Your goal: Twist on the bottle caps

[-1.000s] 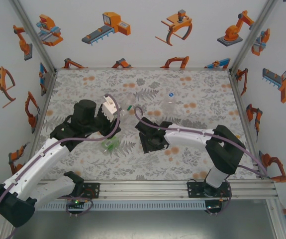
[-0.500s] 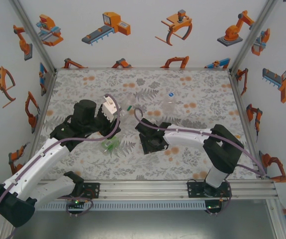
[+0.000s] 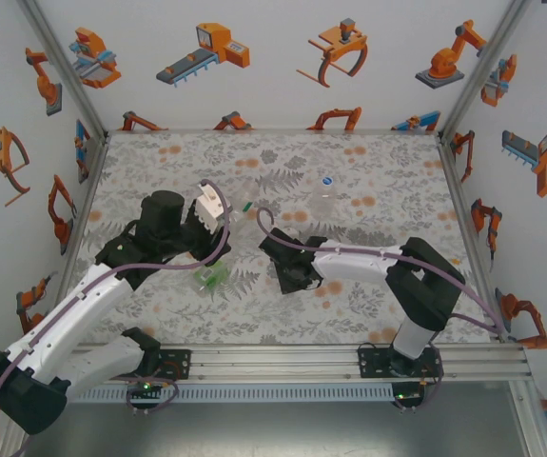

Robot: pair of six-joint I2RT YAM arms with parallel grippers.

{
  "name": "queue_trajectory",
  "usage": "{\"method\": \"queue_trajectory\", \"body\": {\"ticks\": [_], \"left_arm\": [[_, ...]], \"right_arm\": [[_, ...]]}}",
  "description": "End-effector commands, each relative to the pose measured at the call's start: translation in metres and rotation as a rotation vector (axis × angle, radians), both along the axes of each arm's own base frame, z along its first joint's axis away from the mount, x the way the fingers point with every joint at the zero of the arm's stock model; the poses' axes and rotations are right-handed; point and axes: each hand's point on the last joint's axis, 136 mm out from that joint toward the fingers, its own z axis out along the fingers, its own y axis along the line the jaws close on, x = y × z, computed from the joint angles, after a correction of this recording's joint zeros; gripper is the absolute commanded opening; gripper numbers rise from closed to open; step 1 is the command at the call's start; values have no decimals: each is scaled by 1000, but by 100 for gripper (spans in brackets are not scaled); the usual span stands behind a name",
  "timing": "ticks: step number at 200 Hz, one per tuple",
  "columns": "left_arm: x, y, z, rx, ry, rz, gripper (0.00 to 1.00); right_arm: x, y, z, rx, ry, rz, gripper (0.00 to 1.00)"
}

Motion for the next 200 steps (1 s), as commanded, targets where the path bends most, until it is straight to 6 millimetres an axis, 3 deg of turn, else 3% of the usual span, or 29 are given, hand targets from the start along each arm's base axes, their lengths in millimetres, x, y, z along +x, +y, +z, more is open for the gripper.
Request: {"method": "queue_trajectory", "body": {"ticks": [1,51,95,136,175,200], "left_arm": [[2,0,17,-22,-36,-2,0],[2,0,17,-22,-35,-4,0],[2,0,18,-26,-36,-5,0],[1,0,20,-30,-40,-7,0],[1,0,21,-34,-38,-9,0],[0,1,21,-33,-40,-7,0]], "right_arm": [[-4,-1,0,43,13,-15,20],[6,-9,6,299,68,-130,23],[6,-58,-4,473,140,-344,33],[0,-98,1,358,91,-401,41],[16,-95,32,310,19,-355,44],[21,-86,40,230,5,-301,47]]}}
